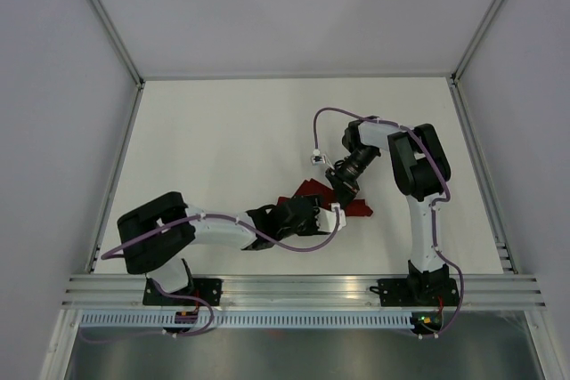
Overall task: Fold the napkin, place the utensils inside, and roll it up
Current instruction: Roll the napkin at the center of the board.
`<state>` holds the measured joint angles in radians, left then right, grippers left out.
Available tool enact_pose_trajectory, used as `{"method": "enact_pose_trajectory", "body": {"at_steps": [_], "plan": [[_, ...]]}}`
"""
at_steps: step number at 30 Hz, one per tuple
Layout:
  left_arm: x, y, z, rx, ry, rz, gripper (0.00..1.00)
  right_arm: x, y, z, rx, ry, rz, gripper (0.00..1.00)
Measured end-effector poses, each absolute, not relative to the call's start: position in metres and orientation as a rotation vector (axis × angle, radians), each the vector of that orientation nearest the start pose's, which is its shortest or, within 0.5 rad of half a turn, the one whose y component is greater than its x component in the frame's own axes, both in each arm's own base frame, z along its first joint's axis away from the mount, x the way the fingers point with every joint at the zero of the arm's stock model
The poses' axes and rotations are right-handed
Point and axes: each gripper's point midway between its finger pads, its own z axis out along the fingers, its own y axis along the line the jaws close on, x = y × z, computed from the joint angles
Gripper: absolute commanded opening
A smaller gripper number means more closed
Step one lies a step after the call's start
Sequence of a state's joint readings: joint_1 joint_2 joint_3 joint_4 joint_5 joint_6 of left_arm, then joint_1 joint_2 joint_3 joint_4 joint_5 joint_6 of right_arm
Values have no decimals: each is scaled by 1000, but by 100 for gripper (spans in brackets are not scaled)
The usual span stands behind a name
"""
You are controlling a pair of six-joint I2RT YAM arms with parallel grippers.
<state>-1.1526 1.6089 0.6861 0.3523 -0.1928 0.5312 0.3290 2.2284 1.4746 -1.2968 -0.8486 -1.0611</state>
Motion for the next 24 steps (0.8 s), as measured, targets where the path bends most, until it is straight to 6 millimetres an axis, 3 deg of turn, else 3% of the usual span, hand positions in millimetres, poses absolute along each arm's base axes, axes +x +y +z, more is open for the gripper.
{"method": "enact_pose_trajectory", "body": {"at_steps": [8,11,16,18,22,24], "plan": [[222,-357,32,1560,1520,-132,61,230,193,15,-1581,2454,1499,15],[226,-359,30,1547,1528,-141,51,229,192,15,-1573,2459,1505,14],[229,-361,25,1527,1569,-193,14,230,192,14,-1569,2460,1504,17],[226,-363,24,1535,1592,-232,3,230,192,14,-1566,2461,1506,22],[226,-365,23,1542,1645,-303,2,230,191,14,-1555,2467,1505,36],[226,-365,23,1537,1665,-340,2,229,190,16,-1541,2474,1503,49]]}}
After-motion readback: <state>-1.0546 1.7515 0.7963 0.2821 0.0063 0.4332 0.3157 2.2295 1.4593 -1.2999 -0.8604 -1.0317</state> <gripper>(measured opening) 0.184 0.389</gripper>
